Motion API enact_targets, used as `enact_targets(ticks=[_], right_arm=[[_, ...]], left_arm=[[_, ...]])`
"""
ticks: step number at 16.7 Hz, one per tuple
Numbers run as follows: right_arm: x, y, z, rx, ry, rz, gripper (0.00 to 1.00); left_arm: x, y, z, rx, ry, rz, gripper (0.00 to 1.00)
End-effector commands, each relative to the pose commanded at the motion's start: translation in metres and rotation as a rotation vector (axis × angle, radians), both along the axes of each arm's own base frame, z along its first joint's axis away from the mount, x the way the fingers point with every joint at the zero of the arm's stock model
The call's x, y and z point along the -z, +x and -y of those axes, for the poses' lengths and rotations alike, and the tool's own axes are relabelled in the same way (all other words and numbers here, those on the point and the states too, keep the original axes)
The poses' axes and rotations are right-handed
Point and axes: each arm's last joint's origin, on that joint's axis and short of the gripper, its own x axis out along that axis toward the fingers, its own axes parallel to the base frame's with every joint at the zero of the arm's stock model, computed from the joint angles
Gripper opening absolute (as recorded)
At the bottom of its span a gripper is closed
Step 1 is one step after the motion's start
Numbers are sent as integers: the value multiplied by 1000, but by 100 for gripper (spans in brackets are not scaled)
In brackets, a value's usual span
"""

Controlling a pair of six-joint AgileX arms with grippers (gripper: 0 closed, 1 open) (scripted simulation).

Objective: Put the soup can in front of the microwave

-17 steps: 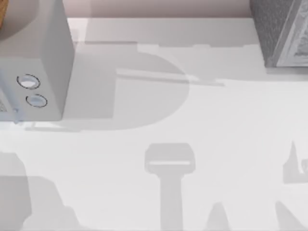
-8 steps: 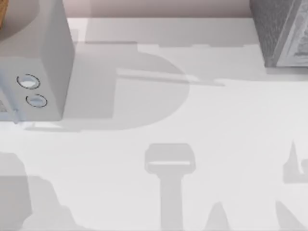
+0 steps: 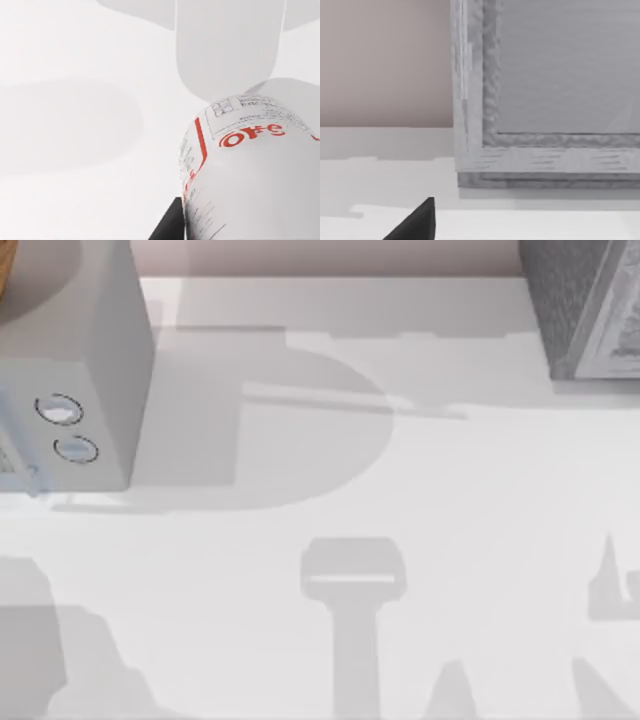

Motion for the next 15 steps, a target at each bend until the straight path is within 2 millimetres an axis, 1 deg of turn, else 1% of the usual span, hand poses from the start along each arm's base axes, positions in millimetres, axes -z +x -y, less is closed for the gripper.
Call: enact_targets(ticks=[5, 6, 15], right_arm=[[0, 0, 0, 0, 0, 0, 100], [0, 0, 0, 0, 0, 0, 100], [0, 0, 0, 0, 0, 0, 100]], left_arm=[[0, 0, 0, 0, 0, 0, 98], [0, 0, 0, 0, 0, 0, 100], [-1, 0, 0, 0, 0, 0, 100]])
